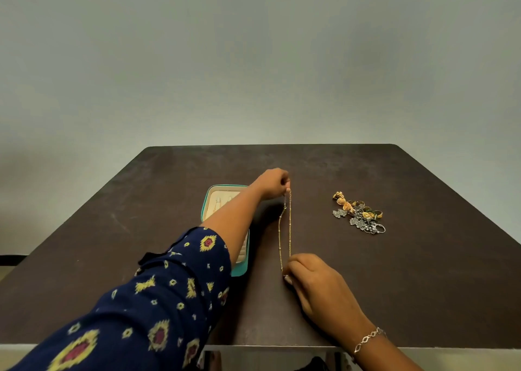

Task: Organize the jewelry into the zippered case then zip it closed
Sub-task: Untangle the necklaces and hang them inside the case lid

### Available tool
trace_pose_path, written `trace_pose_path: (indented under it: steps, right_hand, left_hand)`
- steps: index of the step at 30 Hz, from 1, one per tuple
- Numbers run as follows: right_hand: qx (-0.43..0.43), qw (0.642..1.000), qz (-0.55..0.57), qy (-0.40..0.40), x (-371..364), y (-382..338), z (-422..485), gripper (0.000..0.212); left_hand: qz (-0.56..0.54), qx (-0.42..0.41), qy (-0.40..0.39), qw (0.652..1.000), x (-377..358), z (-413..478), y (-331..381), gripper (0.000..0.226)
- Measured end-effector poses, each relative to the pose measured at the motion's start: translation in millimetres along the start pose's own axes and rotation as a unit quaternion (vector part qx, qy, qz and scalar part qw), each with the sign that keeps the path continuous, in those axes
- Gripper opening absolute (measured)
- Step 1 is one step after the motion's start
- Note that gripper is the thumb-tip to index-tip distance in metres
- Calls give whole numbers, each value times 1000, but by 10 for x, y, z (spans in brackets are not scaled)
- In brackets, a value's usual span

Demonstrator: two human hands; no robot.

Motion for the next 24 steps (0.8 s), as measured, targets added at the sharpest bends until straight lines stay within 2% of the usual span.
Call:
trace_pose_path:
  steps: [3, 7, 14, 18, 21, 24]
  right_hand:
    - [10, 1000, 13, 11, 42, -34, 5, 15]
    - [39, 999, 21, 30, 74, -61, -6, 13]
    - [83, 995, 53, 22, 176, -106, -49, 6]
    - [40, 979, 200, 21, 391, -163, 10, 5]
    - [-58, 931, 359, 43, 559, -222, 101, 7]
    - [-173, 827, 530, 69, 703, -295, 216, 8]
  left_hand:
    - [-124, 7, 19, 992, 133, -124, 28, 24]
    - [-234, 23, 47, 971, 311, -329, 48, 27]
    - [-306, 65, 79, 946, 515, -656, 101, 25]
    - [-325, 81, 83, 939, 592, -834, 134, 27]
    - [-330, 83, 99, 935, 631, -948, 170, 26]
    - [-342, 91, 121, 928, 618, -1031, 199, 25]
Point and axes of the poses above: each hand's wrist, its own z-axis towards the middle knuckle, its own x-axis out of the back of the hand, y = z × x, the point moved 2 cm from there along z, towards the middle knuckle, and after that the axes turned 1 degree about -z, right-handed, at the moved point
